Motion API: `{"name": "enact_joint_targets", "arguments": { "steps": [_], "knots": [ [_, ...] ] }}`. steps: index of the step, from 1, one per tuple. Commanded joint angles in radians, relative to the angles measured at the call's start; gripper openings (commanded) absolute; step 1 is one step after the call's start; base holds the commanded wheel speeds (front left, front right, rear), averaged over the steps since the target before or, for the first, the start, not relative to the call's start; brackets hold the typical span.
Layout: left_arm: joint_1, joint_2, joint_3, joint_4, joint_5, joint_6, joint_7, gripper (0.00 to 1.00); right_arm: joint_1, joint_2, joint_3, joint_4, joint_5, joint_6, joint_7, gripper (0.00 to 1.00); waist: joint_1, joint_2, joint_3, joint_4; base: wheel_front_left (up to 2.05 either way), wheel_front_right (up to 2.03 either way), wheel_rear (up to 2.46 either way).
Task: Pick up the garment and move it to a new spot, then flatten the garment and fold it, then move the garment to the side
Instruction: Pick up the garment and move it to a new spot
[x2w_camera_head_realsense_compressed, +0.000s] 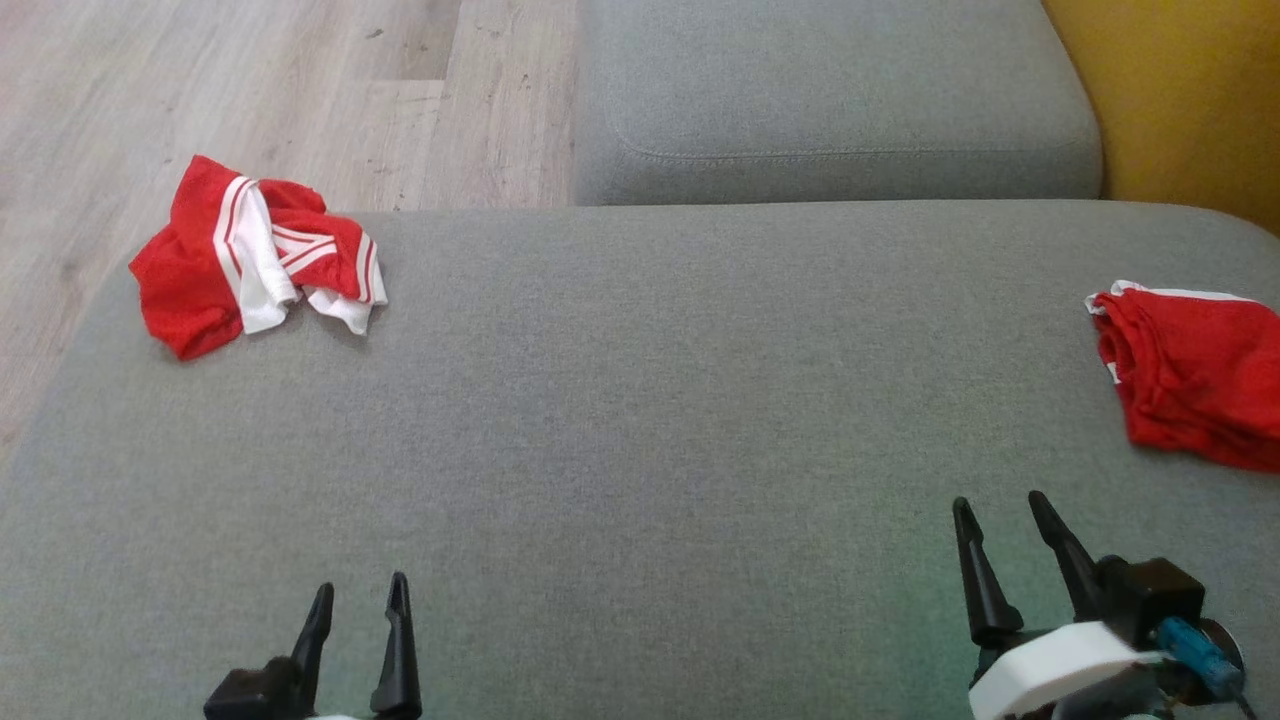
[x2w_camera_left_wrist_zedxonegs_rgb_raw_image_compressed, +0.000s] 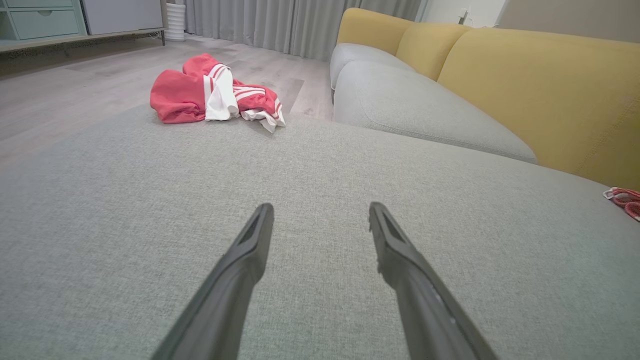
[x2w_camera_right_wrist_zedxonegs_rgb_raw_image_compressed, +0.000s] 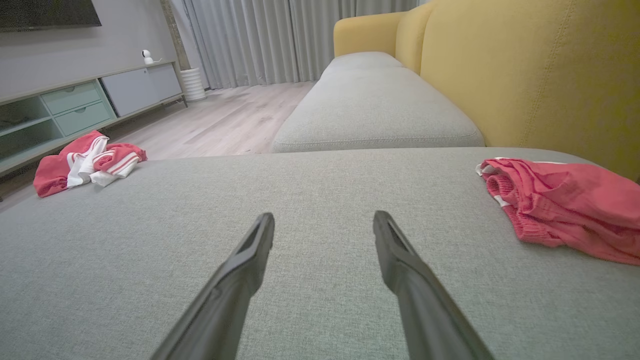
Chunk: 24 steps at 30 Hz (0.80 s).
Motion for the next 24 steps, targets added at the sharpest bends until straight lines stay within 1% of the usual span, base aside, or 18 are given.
{"name": "enact_joint_targets", "arguments": {
  "steps": [1, 8, 10, 12, 13, 14, 21, 24],
  "knots": [
    [-0.032, 0.014, 0.036, -0.031, 0.0, 0.002, -0.012, 1.0, -0.027, -0.006, 0.027, -0.039, 0.004, 0.007, -0.002, 1.0, 0.0, 0.0, 0.001, 0.0, 0.0, 0.0, 0.0],
    [-0.038, 0.017, 0.032, -0.038, 0.001, 0.004, -0.011, 1.0, -0.02, -0.006, 0.034, -0.037, 0.009, 0.007, 0.006, 1.0, 0.0, 0.0, 0.005, 0.011, 0.0, 0.0, 0.0],
    [-0.046, 0.017, 0.032, -0.041, 0.003, 0.005, -0.011, 1.0, -0.016, -0.006, 0.038, -0.039, 0.008, 0.007, 0.007, 1.0, 0.0, 0.0, 0.005, 0.029, 0.0, 0.0, 0.0],
    [-0.059, 0.018, 0.03, -0.042, 0.008, 0.004, -0.009, 1.0, -0.011, -0.006, 0.04, -0.041, 0.005, 0.007, 0.009, 1.0, 0.0, 0.0, 0.007, 0.063, 0.0, 0.0, 0.0],
    [-0.068, 0.019, 0.028, -0.043, 0.01, 0.003, -0.008, 1.0, -0.007, -0.006, 0.037, -0.043, 0.006, 0.007, 0.008, 1.0, 0.0, 0.0, 0.009, 0.088, 0.0, 0.0, 0.0],
    [-0.079, 0.021, 0.027, -0.047, 0.016, 0.006, -0.006, 1.0, -0.003, -0.006, 0.037, -0.045, 0.01, 0.007, 0.007, 1.0, 0.0, 0.0, 0.011, 0.141, 0.0, 0.0, 0.0],
    [-0.071, 0.056, 0.053, -0.066, 0.015, 0.023, -0.004, 1.0, -0.009, -0.006, 0.042, -0.042, 0.024, 0.007, -0.001, 1.0, 0.0, 0.0, 0.011, 0.34, 0.0, 0.0, 0.0],
    [-0.06, 0.069, 0.065, -0.078, 0.012, 0.03, -0.003, 1.0, -0.016, -0.006, 0.05, -0.038, 0.025, 0.007, -0.004, 1.0, 0.0, 0.0, 0.01, 0.412, 0.0, 0.0, 0.0]
  ]
}}
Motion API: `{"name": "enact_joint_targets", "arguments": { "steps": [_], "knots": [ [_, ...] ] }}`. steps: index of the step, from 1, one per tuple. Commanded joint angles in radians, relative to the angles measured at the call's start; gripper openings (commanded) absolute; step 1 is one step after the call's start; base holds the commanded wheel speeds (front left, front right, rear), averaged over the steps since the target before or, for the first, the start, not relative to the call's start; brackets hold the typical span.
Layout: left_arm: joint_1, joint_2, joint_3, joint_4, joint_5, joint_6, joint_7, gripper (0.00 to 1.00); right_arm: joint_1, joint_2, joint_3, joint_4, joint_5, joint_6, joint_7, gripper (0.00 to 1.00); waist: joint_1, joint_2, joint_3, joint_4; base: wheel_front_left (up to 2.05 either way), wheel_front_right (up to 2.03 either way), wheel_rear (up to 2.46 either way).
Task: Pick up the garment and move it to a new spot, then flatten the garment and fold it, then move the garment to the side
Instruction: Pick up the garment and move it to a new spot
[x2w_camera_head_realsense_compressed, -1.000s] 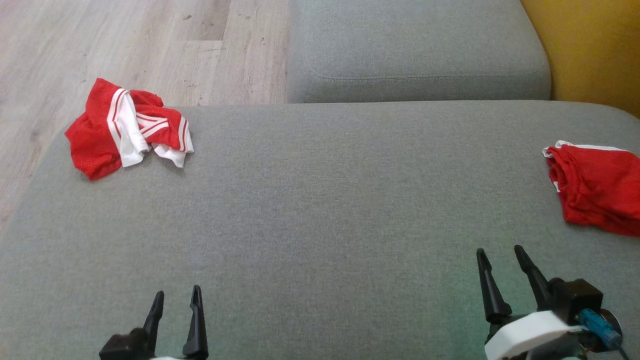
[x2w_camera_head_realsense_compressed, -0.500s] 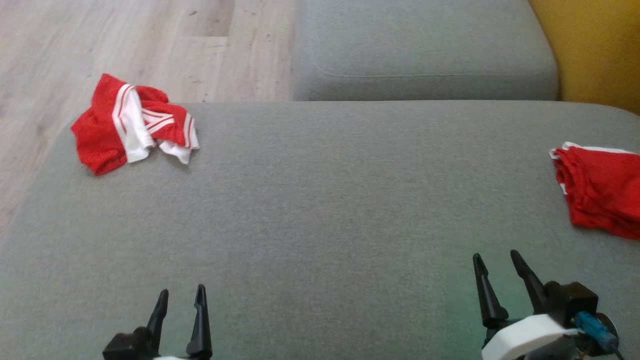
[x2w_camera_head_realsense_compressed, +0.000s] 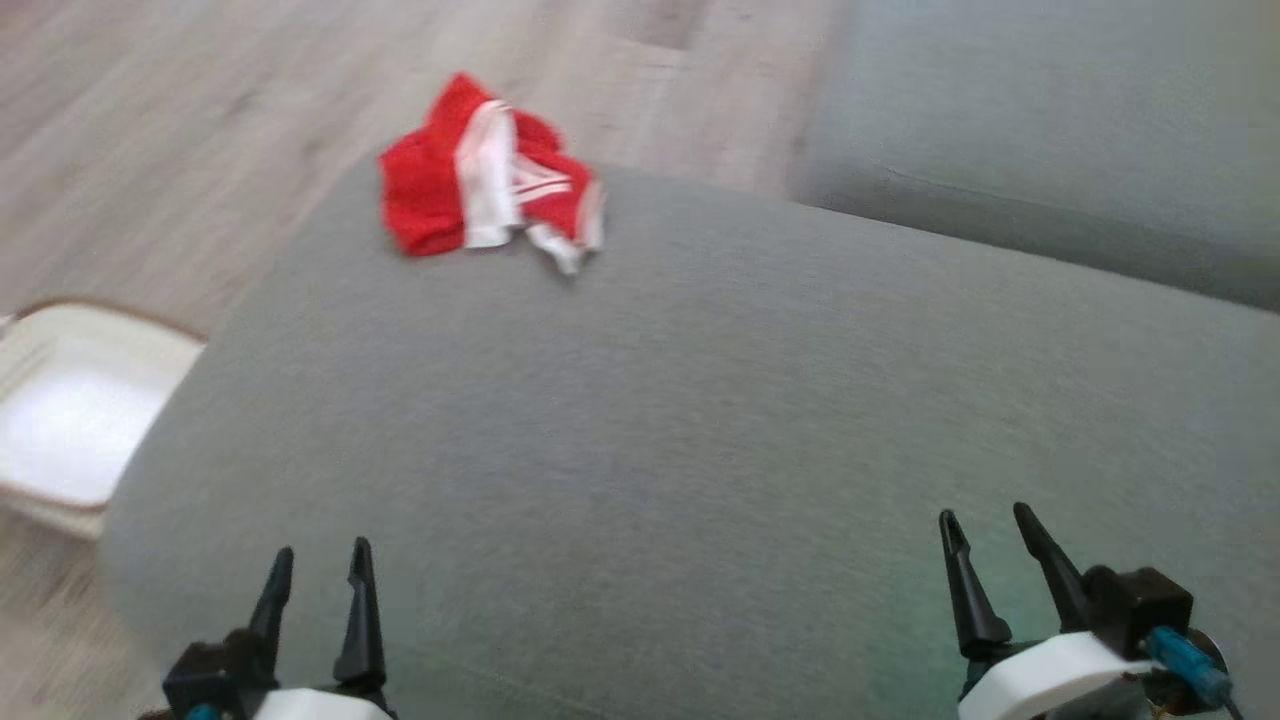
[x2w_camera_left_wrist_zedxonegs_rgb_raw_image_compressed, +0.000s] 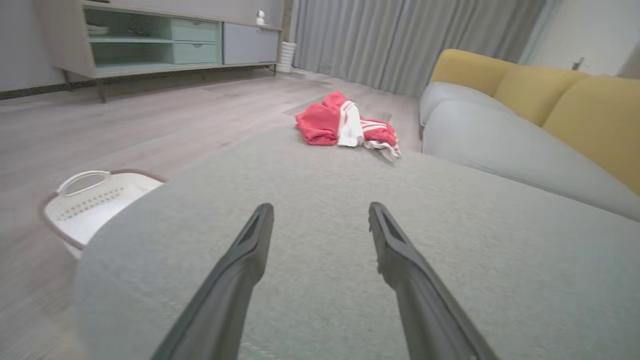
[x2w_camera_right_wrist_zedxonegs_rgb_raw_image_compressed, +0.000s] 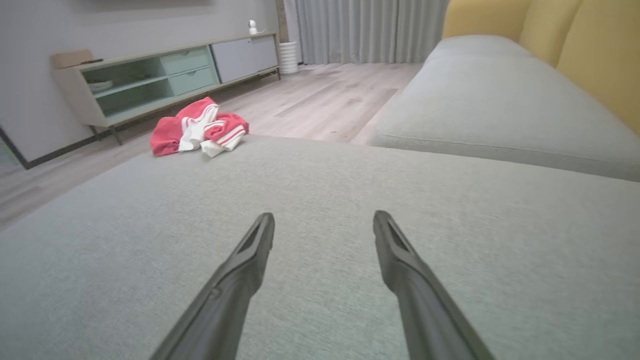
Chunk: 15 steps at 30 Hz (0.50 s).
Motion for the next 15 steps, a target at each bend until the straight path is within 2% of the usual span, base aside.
{"name": "enact_joint_targets", "arguments": {
  "steps": [1, 11, 15],
  "knots": [
    [-0.026, 0.026, 0.054, -0.045, -0.003, 0.018, -0.007, 1.0, -0.042, -0.006, 0.039, -0.031, 0.003, 0.007, -0.01, 1.0, 0.0, 0.0, 0.006, 0.125, 0.0, 0.0, 0.0],
    [0.056, 0.024, 0.129, -0.119, -0.012, 0.057, -0.032, 1.0, -0.115, -0.006, 0.132, -0.01, -0.008, 0.007, 0.01, 1.0, 0.0, 0.0, 0.039, 0.149, 0.0, 0.0, 0.0],
    [0.073, 0.03, 0.142, -0.14, -0.003, 0.067, -0.035, 1.0, -0.127, -0.006, 0.141, -0.011, 0.023, 0.007, 0.003, 1.0, 0.0, 0.0, 0.041, 0.15, 0.0, 0.0, 0.0]
  ]
}}
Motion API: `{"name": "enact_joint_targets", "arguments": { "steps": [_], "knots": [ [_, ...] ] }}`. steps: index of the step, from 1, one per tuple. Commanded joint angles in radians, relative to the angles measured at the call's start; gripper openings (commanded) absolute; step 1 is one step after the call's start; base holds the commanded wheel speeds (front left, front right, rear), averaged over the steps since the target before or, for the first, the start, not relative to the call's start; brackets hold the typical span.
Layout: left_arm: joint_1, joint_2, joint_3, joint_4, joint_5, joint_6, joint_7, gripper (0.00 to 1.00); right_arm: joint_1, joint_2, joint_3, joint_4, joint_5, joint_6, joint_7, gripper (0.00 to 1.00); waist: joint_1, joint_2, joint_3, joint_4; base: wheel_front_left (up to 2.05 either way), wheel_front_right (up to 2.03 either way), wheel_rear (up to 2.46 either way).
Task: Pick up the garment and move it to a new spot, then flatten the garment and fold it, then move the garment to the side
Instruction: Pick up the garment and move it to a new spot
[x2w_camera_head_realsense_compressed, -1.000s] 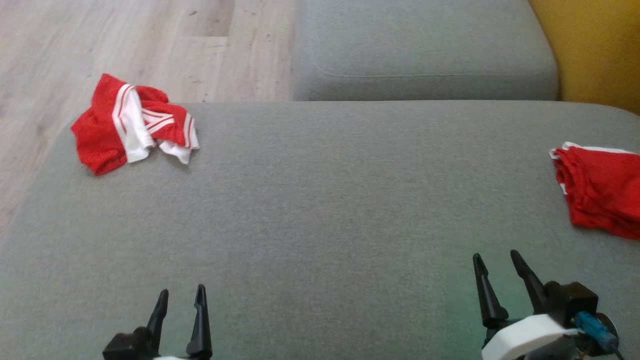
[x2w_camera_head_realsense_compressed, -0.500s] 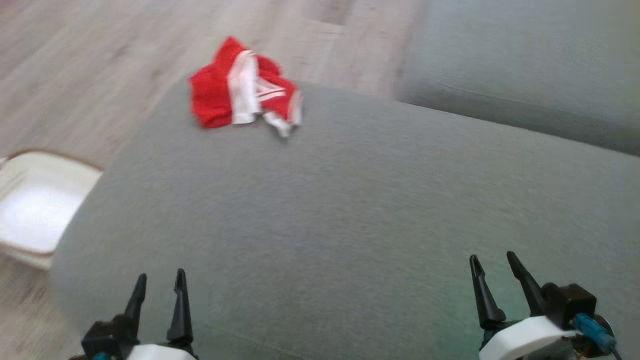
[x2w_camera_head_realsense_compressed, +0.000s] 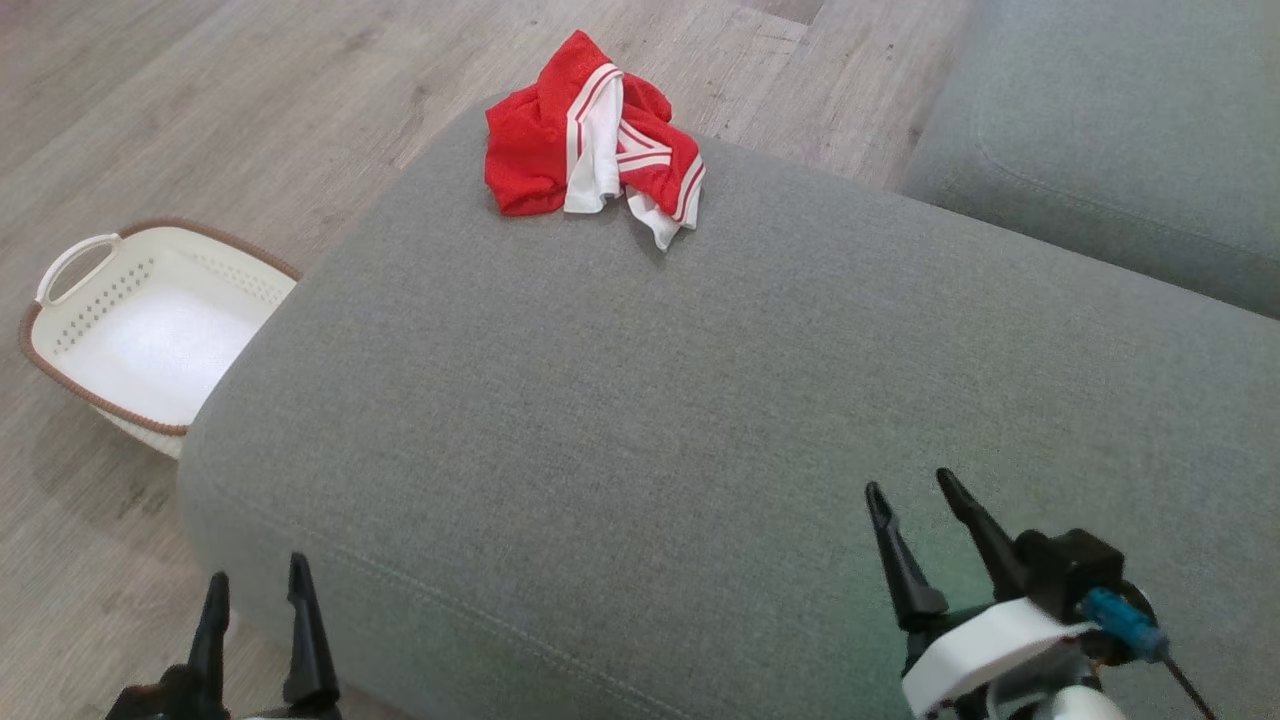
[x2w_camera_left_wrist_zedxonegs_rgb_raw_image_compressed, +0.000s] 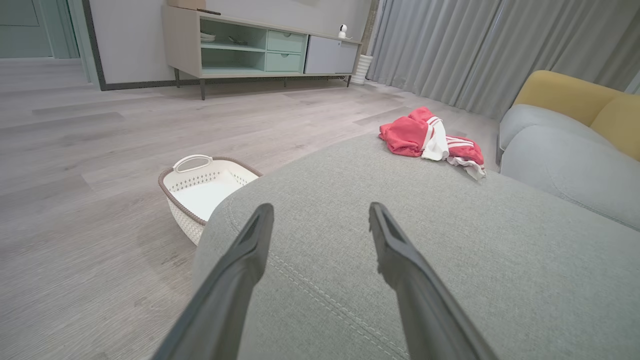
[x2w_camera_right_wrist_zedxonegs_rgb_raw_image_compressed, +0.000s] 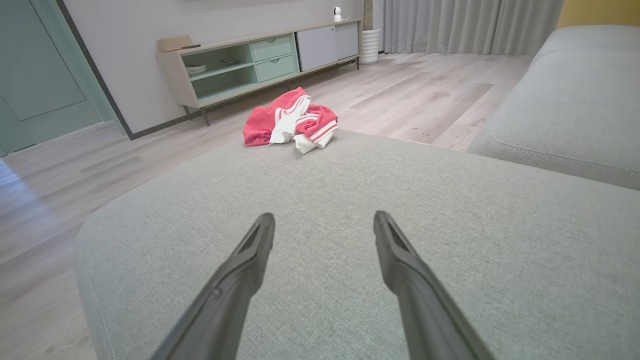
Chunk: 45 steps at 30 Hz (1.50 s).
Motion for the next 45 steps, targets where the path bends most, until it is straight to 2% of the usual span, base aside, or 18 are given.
{"name": "enact_joint_targets", "arguments": {
  "steps": [1, 6, 9, 12, 17, 20, 23, 27, 29, 32, 33, 39, 45],
  "knots": [
    [-0.028, 0.021, 0.043, -0.04, 0.008, 0.009, -0.012, 1.0, -0.053, -0.007, 0.008, -0.037, -0.006, 0.007, -0.009, 1.0, 0.0, 0.0, 0.001, 0.0, 0.0, 0.0, 0.0],
    [-0.061, 0.084, 0.086, -0.104, 0.023, 0.03, 0.012, 1.0, -0.046, -0.007, -0.083, -0.088, -0.032, 0.007, 0.004, 1.0, 0.0, 0.0, 0.032, 0.009, 0.0, 0.0, 0.0],
    [-0.115, 0.159, 0.153, -0.173, 0.037, 0.045, 0.026, 1.0, -0.063, -0.007, -0.113, -0.153, -0.072, 0.007, 0.04, 1.0, 0.0, 0.0, 0.1, -0.02, 0.0, 0.0, 0.0],
    [-0.201, 0.248, 0.231, -0.229, 0.038, 0.038, 0.05, 1.0, -0.106, -0.007, -0.129, -0.227, -0.119, 0.007, 0.085, 1.0, 0.0, 0.0, 0.185, -0.069, 0.0, 0.0, 0.0],
    [-0.454, 0.385, 0.308, -0.247, 0.028, -0.012, 0.126, 1.0, -0.186, -0.007, -0.139, -0.335, -0.193, 0.007, 0.156, 1.0, 0.0, 0.0, 0.318, -0.151, 0.0, 0.0, 0.0],
    [-0.649, 0.44, 0.318, -0.175, 0.005, -0.064, 0.174, 1.0, -0.237, -0.007, -0.133, -0.387, -0.22, 0.007, 0.189, 1.0, 0.0, 0.0, 0.391, -0.212, 0.0, 0.0, 0.0],
    [-0.831, 0.471, 0.292, -0.053, -0.003, -0.11, 0.227, 1.0, -0.29, -0.007, -0.122, -0.431, -0.241, 0.007, 0.211, 1.0, 0.0, 0.0, 0.452, -0.283, 0.0, 0.0, 0.0],
    [-1.031, 0.46, 0.24, 0.139, -0.015, -0.157, 0.298, 1.0, -0.335, -0.007, -0.121, -0.485, -0.269, 0.007, 0.239, 1.0, 0.0, 0.0, 0.515, -0.362, 0.0, 0.0, 0.0],
    [-1.113, 0.452, 0.205, 0.22, 0.011, -0.183, 0.292, 1.0, -0.342, -0.007, -0.119, -0.52, -0.279, 0.007, 0.252, 1.0, 0.0, 0.0, 0.551, -0.393, 0.0, 0.0, 0.0],
    [-1.211, 0.41, 0.176, 0.357, 0.005, -0.218, 0.291, 1.0, -0.34, -0.008, -0.12, -0.584, -0.281, 0.007, 0.268, 1.0, 0.0, 0.0, 0.604, -0.426, 0.0, 0.0, 0.0],
    [-1.211, 0.41, 0.176, 0.357, 0.005, -0.218, 0.291, 1.0, -0.34, -0.008, -0.12, -0.584, -0.281, 0.007, 0.268, 1.0, 0.0, 0.0, 0.604, -0.426, 0.0, 0.0, 0.0],
    [-1.313, 0.33, 0.123, 0.591, -0.016, -0.283, 0.321, 1.0, -0.318, -0.011, -0.123, -0.693, -0.301, 0.007, 0.3, 1.0, 0.0, 0.0, 0.701, -0.454, 0.0, 0.0, 0.0],
    [-1.354, 0.261, 0.086, 0.764, -0.035, -0.317, 0.37, 1.0, -0.309, -0.009, -0.129, -0.726, -0.305, 0.007, 0.3, 1.0, 0.0, 0.0, 0.757, -0.454, 0.0, 0.0, 0.0]
  ]
}}
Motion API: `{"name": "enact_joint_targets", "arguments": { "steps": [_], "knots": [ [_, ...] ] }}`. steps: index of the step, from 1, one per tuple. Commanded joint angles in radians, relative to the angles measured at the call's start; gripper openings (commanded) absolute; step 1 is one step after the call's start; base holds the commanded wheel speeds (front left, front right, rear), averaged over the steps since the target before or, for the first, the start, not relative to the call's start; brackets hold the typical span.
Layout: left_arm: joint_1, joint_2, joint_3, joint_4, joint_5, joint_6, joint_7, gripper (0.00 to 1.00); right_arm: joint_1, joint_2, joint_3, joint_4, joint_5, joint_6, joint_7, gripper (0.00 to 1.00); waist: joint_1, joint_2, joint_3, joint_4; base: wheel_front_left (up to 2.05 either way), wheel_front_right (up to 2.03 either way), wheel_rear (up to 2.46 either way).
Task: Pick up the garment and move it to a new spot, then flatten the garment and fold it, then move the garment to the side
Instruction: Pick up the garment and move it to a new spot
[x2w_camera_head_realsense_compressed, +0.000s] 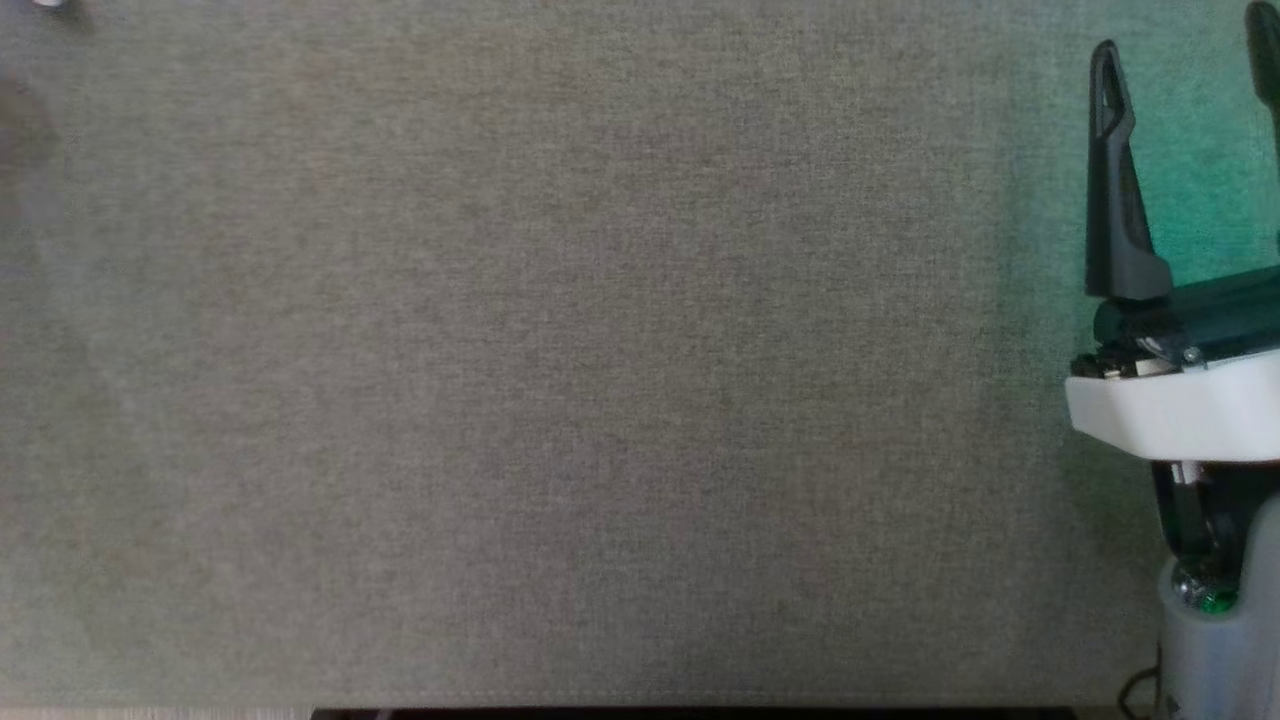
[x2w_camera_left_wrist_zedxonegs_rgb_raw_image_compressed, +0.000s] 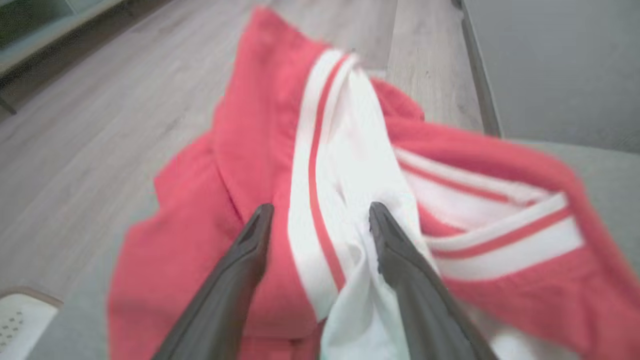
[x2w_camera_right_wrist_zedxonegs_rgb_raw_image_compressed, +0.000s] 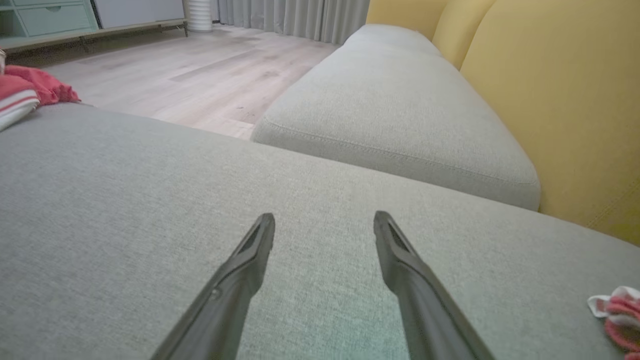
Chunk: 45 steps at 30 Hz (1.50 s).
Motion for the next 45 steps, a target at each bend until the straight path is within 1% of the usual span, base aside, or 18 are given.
{"name": "enact_joint_targets", "arguments": {
  "steps": [1, 4, 5, 6, 7, 8, 13, 17, 21, 22, 25, 27, 31, 32, 35, 41, 45],
  "knots": [
    [-0.038, 0.066, 0.022, -0.008, -0.003, -0.003, 0.009, 1.0, 0.014, -0.001, 0.023, -0.045, -0.006, 0.007, 0.001, 1.0, -0.0002, 0.0001, 0.02, -0.009, 0.0, 0.0, 0.0],
    [-0.053, 0.053, 0.014, 0.058, -0.006, -0.006, 0.025, 1.0, 0.015, 0.0, 0.02, -0.044, -0.007, 0.007, -0.002, 1.0, -0.0002, 0.0001, 0.026, -0.01, 0.0, 0.0, 0.0],
    [-0.058, 0.051, 0.012, 0.077, -0.005, -0.005, 0.024, 0.84, 0.015, 0.0, 0.019, -0.043, -0.007, 0.007, -0.004, 1.0, -0.0002, 0.0001, 0.026, -0.01, 0.0, 0.0, 0.0],
    [-0.062, 0.049, 0.01, 0.092, -0.004, -0.008, 0.019, 0.45, 0.015, 0.0, 0.017, -0.042, -0.008, 0.007, -0.005, 1.0, -0.0002, 0.0001, 0.025, -0.011, 0.0, 0.0, 0.0],
    [-0.066, 0.047, 0.009, 0.106, -0.004, -0.012, 0.013, 0.18, 0.013, 0.0, 0.016, -0.04, -0.009, 0.007, -0.007, 1.0, -0.0002, 0.0001, 0.024, -0.01, 0.0, 0.0, 0.0],
    [-0.07, 0.046, 0.008, 0.12, -0.005, -0.018, 0.006, 0.0, 0.011, 0.0, 0.014, -0.038, -0.009, 0.007, -0.01, 1.0, -0.0002, 0.0001, 0.022, -0.009, 0.0, 0.0, 0.0],
    [-0.101, 0.065, 0.0, 0.175, 0.006, -0.051, -0.046, 0.0, -0.002, 0.001, 0.016, -0.003, 0.002, 0.007, -0.035, 1.0, -0.0002, 0.0001, -0.012, -0.007, 0.0, 0.0, 0.0],
    [-0.133, 0.095, -0.019, 0.201, 0.027, -0.075, -0.081, 0.0, -0.011, 0.001, 0.019, 0.05, 0.029, 0.007, -0.064, 1.0, -0.0002, 0.0001, -0.077, -0.012, 0.0, 0.0, 0.0],
    [-0.171, 0.112, -0.061, 0.186, 0.062, -0.098, -0.106, 0.0, -0.01, 0.002, 0.011, 0.12, 0.068, 0.007, -0.1, 1.0, -0.0002, 0.0001, -0.175, -0.024, 0.0, 0.0, 0.0],
    [-0.19, 0.106, -0.087, 0.167, 0.076, -0.106, -0.104, 0.0, -0.001, 0.002, 0.003, 0.157, 0.088, 0.007, -0.119, 1.0, -0.0002, 0.0001, -0.231, -0.029, 0.0, 0.0, 0.0],
    [-0.214, 0.085, -0.134, 0.115, 0.095, -0.113, -0.073, 0.0, 0.02, 0.002, -0.006, 0.212, 0.121, 0.007, -0.147, 1.0, -0.0002, 0.0001, -0.32, -0.039, 0.0, 0.0, 0.0],
    [-0.217, 0.064, -0.162, 0.068, 0.1, -0.115, -0.048, 0.0, 0.039, 0.002, -0.009, 0.249, 0.144, 0.007, -0.167, 1.0, -0.0002, 0.0001, -0.381, -0.05, 0.0, 0.0, 0.0],
    [-0.191, -0.002, -0.207, -0.042, 0.1, -0.113, 0.018, 0.0, 0.081, 0.002, -0.006, 0.317, 0.191, 0.007, -0.205, 1.0, -0.0002, 0.0001, -0.498, -0.083, 0.0, 0.0, 0.0],
    [-0.191, -0.002, -0.207, -0.042, 0.1, -0.113, 0.018, 0.0, 0.081, 0.002, -0.006, 0.317, 0.191, 0.007, -0.205, 1.0, -0.0002, 0.0001, -0.498, -0.083, 0.0, 0.0, 0.0],
    [-0.161, -0.066, -0.232, -0.133, 0.082, -0.102, 0.074, 0.0, 0.113, 0.002, -0.003, 0.36, 0.22, 0.007, -0.228, 1.0, -0.0002, 0.0001, -0.569, -0.111, 0.0, 0.0, 0.0],
    [-0.091, -0.22, -0.253, -0.333, -0.003, -0.055, 0.168, 0.0, 0.158, 0.002, -0.001, 0.434, 0.269, 0.007, -0.273, 1.0, -0.0002, 0.0001, -0.651, -0.155, 0.0, 0.0, 0.0],
    [-0.009, -0.296, -0.243, -0.44, -0.062, 0.007, 0.186, 0.0, 0.17, 0.002, 0.002, 0.463, 0.288, 0.007, -0.296, 1.0, -0.0002, 0.0001, -0.659, -0.172, 0.0, 0.0, 0.0]
  ]
}}
